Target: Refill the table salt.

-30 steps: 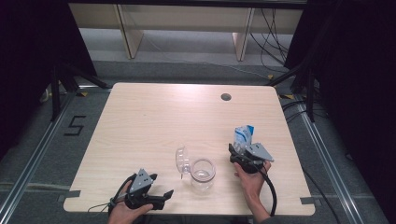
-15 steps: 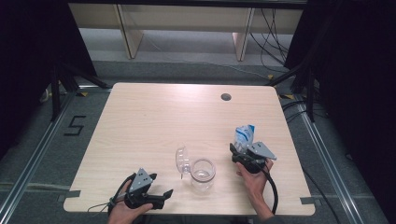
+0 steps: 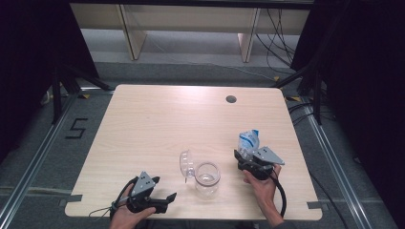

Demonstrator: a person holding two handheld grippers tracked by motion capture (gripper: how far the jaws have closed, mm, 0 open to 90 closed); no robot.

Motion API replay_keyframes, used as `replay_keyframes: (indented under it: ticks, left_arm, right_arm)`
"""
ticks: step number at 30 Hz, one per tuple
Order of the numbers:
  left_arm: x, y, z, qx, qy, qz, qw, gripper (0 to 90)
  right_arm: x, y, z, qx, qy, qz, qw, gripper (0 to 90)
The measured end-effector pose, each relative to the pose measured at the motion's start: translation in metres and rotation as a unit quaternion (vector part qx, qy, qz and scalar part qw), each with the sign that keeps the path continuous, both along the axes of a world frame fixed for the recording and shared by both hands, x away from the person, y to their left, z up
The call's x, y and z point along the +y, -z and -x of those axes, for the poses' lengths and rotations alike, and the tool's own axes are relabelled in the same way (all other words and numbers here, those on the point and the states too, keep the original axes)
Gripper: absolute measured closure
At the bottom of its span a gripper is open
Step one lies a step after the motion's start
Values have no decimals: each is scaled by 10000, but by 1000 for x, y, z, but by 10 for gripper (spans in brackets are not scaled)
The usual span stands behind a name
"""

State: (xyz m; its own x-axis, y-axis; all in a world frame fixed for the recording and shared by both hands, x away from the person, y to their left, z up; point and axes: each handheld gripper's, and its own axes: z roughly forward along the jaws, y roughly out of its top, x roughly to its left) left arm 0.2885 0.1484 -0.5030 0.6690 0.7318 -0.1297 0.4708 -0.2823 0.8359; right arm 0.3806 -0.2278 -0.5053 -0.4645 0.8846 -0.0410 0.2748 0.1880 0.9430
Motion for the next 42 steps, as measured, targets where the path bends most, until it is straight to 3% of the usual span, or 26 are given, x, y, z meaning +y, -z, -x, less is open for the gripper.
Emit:
replay_keyframes:
  ticks: [2, 8, 11, 14, 15, 19, 24, 25, 26, 27, 31, 32, 42]
  left_arm:
    - [0, 0, 0, 1, 4, -1, 10000, 157]
    - [-1, 0, 0, 32, -50, 24, 10000, 157]
    - [1, 0, 0, 5, 55, -109, 9999, 157]
    - [-1, 1, 0, 8, 5, -24, 10000, 157]
    - [-1, 1, 0, 10, 4, -19, 10000, 157]
    - [-1, 1, 1, 51, -40, -21, 10000, 157]
    - [-2, 2, 3, 71, -28, -17, 10000, 157]
    - [-1, 2, 3, 83, 2, -22, 10000, 157]
    - [-3, 2, 4, 79, -37, 54, 9999, 157]
    - [-3, 1, 5, 73, -31, 52, 10000, 157]
    - [-3, 1, 8, 87, -4, 44, 10000, 157]
    - [-3, 1, 9, 78, 13, 35, 10000, 157]
    - [0, 1, 16, 109, 58, -9, 9999, 157]
  right_arm:
    - [0, -4, 4, -3, -29, 69, 10000, 406]
    - [-5, -12, 13, -198, -156, -26, 9997, 406]
    - [-7, -14, 17, -183, -172, 1, 9997, 406]
    - [-9, -16, 19, -263, -377, -17, 9989, 406]
    - [-10, -17, 22, -172, -295, -24, 9994, 406]
    - [-12, -20, 25, -394, -479, -99, 9980, 406]
    - [-14, -25, 30, -527, -573, 285, 9966, 407]
    - [-12, -26, 33, -368, -597, 317, 9970, 406]
    - [-13, -27, 32, -545, -569, 645, 9948, 407]
    - [-11, -27, 33, -504, -649, 752, 9938, 408]
    - [-8, -30, 36, -680, -715, 774, 9921, 408]
    - [-6, -31, 37, -802, -755, 974, 9891, 408]
    - [8, -32, 45, -911, -958, 1364, 9818, 411]
